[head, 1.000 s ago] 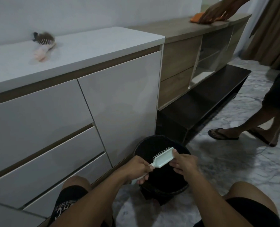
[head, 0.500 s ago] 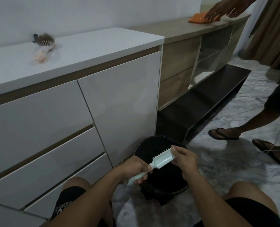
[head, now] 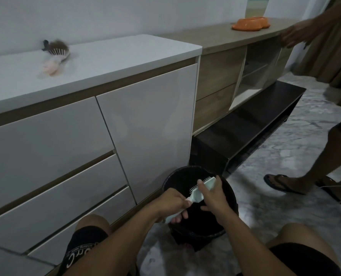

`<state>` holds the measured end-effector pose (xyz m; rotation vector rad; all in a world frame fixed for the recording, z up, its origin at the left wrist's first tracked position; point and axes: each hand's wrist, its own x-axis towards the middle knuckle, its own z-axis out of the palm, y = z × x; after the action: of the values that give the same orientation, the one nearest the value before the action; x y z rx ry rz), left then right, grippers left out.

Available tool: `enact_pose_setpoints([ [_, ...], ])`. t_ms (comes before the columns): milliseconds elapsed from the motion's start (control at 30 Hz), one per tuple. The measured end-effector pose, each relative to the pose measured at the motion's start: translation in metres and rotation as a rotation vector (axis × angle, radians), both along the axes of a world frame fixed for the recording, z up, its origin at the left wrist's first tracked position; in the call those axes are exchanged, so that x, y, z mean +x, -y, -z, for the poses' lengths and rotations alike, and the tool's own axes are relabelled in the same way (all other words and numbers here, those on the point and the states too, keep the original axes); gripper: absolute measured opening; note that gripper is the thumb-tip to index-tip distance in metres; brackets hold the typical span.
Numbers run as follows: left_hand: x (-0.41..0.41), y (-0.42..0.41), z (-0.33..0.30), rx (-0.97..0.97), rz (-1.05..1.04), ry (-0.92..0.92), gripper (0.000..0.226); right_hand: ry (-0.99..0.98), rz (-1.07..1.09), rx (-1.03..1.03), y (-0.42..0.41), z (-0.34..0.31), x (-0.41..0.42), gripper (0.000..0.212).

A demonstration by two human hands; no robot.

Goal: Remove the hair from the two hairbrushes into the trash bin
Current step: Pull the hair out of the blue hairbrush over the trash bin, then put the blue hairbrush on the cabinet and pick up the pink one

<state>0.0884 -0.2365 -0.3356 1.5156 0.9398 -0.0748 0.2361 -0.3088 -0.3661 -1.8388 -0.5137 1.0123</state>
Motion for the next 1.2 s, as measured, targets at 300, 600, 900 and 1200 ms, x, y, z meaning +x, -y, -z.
enact_pose_setpoints([
  [300, 0.019, 0.011, 0.000, 0.420, 0.066, -0.183, 0.021, 0.292, 0.110, -0.035, -0.006, 0.001, -0.005, 0.026],
  [600, 0.012, 0.010, -0.008, 0.540, 0.049, -0.217, 0.019, -0.136, 0.372, 0.177, -0.006, -0.011, -0.007, 0.017],
  [900, -0.002, -0.007, -0.028, 0.639, -0.020, -0.030, 0.040, -0.245, 0.219, 0.212, -0.027, -0.055, -0.007, 0.019],
  [1200, -0.029, -0.036, -0.104, 0.903, -0.298, 0.129, 0.026, -0.078, 0.246, 0.407, -0.088, -0.160, -0.017, 0.038],
])
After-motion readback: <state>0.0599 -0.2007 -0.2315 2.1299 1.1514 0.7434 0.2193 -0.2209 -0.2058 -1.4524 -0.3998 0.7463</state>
